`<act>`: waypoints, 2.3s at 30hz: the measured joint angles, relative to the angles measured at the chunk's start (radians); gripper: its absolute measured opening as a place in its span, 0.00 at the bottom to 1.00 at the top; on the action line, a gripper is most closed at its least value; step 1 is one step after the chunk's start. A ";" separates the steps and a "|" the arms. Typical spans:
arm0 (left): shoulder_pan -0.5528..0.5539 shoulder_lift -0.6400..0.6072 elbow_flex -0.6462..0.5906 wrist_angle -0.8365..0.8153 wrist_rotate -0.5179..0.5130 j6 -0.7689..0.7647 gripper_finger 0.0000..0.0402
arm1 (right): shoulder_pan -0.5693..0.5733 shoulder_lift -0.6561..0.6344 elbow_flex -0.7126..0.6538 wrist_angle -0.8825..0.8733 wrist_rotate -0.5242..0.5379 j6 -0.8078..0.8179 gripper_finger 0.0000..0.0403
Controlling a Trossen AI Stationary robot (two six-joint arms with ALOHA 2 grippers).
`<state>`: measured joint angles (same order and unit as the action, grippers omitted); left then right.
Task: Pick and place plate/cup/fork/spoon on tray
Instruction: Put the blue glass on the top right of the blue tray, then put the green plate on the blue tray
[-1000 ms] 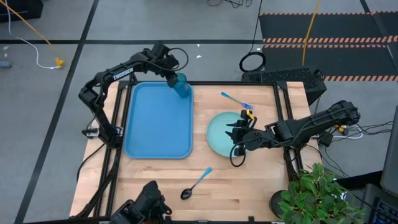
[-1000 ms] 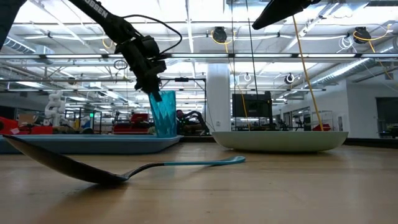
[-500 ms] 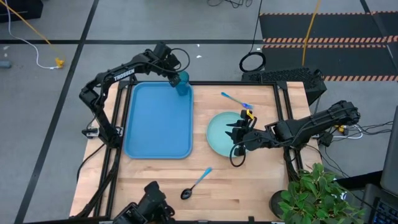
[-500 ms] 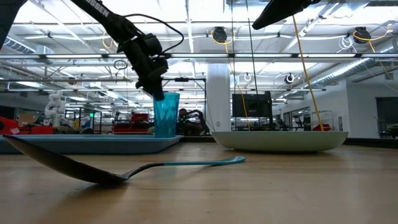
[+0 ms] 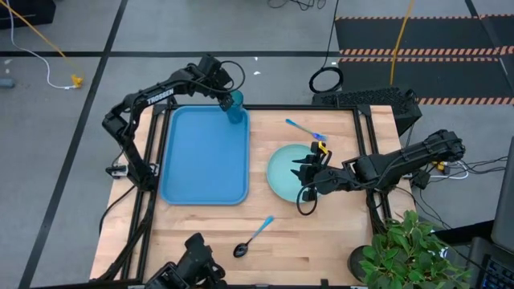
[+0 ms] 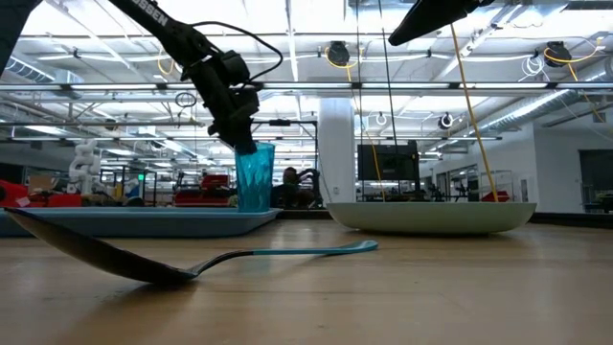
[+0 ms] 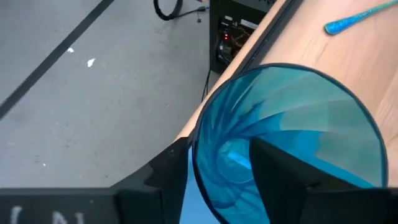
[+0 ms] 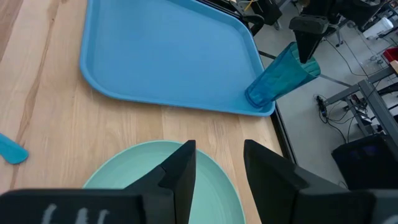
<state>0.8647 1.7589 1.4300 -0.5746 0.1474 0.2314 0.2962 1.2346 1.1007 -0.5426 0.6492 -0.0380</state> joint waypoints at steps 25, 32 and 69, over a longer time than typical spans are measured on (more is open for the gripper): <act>-0.312 -0.352 0.000 -0.281 0.000 0.049 0.48 | 0.000 0.000 -0.058 -0.006 -0.041 0.095 0.32; -0.602 -0.432 -0.103 -0.215 0.097 0.084 0.33 | 0.000 0.000 -0.140 -0.006 -0.212 0.239 0.32; -1.011 -0.517 -0.456 0.300 -0.229 -0.081 0.22 | 0.010 0.285 -0.278 0.282 -0.463 0.261 0.41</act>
<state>-0.1467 1.2423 0.9741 -0.2747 -0.0814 0.1508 0.3065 1.5192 0.8227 -0.2607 0.1860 0.2229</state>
